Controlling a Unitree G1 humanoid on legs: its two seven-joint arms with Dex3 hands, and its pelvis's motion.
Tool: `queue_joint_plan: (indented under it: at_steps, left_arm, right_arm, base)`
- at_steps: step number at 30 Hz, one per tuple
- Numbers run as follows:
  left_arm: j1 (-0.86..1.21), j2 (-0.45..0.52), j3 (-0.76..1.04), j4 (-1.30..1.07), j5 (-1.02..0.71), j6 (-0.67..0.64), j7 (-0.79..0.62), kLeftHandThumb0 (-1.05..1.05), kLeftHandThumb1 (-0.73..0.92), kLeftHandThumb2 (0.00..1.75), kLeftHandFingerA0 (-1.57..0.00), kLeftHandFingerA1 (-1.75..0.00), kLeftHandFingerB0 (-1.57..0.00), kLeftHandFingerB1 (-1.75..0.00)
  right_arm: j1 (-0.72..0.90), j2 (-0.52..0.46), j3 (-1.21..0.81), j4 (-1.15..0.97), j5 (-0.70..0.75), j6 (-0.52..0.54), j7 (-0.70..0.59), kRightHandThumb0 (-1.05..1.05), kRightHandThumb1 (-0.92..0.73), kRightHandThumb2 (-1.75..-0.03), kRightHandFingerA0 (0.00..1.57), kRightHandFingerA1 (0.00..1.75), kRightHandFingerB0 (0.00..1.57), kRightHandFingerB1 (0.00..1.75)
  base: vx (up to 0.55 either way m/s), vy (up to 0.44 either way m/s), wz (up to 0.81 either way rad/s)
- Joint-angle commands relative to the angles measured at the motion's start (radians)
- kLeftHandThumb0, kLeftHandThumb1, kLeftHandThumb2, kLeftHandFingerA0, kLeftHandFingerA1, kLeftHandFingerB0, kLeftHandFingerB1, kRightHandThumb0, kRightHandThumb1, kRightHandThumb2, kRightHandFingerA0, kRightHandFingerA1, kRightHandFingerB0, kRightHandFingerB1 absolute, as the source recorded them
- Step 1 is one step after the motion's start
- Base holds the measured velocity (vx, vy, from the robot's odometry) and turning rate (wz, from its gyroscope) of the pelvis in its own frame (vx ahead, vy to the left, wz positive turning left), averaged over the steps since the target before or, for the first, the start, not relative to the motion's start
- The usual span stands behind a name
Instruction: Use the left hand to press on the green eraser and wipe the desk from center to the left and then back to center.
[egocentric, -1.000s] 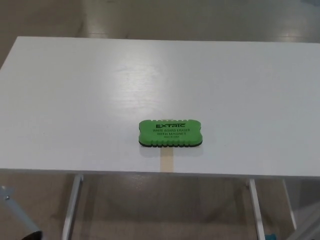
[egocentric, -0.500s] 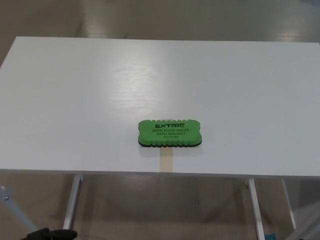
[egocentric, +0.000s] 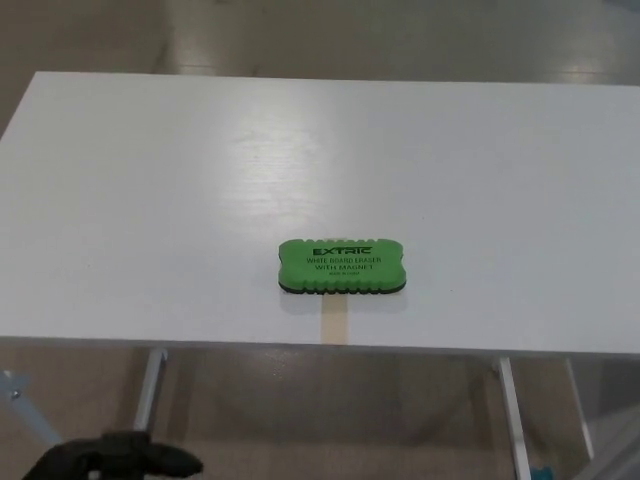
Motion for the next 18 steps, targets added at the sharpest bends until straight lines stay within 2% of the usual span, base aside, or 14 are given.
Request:
queue_joint_plan:
  at_steps: [1,4,7,11,15,18]
  left_arm:
    - [-0.007,0.201,-0.193,-0.593,-0.389,0.372,-0.437,-0.28,0.73,0.62,-0.91,-0.51,-0.88,-0.49]
    - [-0.097,0.185,-0.215,-0.714,-0.464,0.444,-0.369,-0.23,0.75,0.63,-0.90,-0.52,-0.86,-0.49]
    - [-0.133,0.171,-0.215,-0.743,-0.475,0.455,-0.333,-0.23,0.76,0.63,-0.90,-0.52,-0.86,-0.49]
    - [-0.190,0.125,-0.200,-0.776,-0.402,0.443,-0.211,-0.25,0.78,0.64,-0.90,-0.51,-0.85,-0.48]
    - [-0.294,0.033,-0.191,-0.793,-0.329,0.511,-0.035,-0.26,0.76,0.64,-0.96,-0.53,-0.87,-0.49]
    - [-0.343,-0.012,-0.188,-0.781,-0.302,0.543,0.017,-0.25,0.77,0.64,-0.97,-0.53,-0.89,-0.49]
  right_arm:
    - [0.001,-0.028,0.011,0.047,0.009,-0.036,0.063,-0.44,-0.80,-0.65,0.79,0.55,0.57,0.38]
    - [0.002,-0.032,0.019,0.050,-0.007,-0.034,0.047,-0.43,-0.80,-0.65,0.79,0.55,0.57,0.38]
    - [0.009,-0.035,0.024,0.049,-0.013,-0.036,0.046,-0.43,-0.80,-0.64,0.79,0.55,0.57,0.38]
    - [0.013,-0.035,0.022,0.051,-0.002,-0.045,0.062,-0.43,-0.80,-0.64,0.79,0.55,0.58,0.38]
    - [0.015,-0.036,0.028,0.044,-0.010,-0.051,0.048,-0.43,-0.79,-0.64,0.79,0.55,0.58,0.38]
    - [0.014,-0.034,0.029,0.046,-0.009,-0.054,0.045,-0.44,-0.79,-0.64,0.80,0.55,0.58,0.38]
  base:
    - [0.00,0.000,0.00]
    - [0.00,0.000,0.00]
    - [0.00,0.000,0.00]
    - [0.00,0.000,0.00]
    - [0.00,0.000,0.00]
    - [0.00,0.000,0.00]
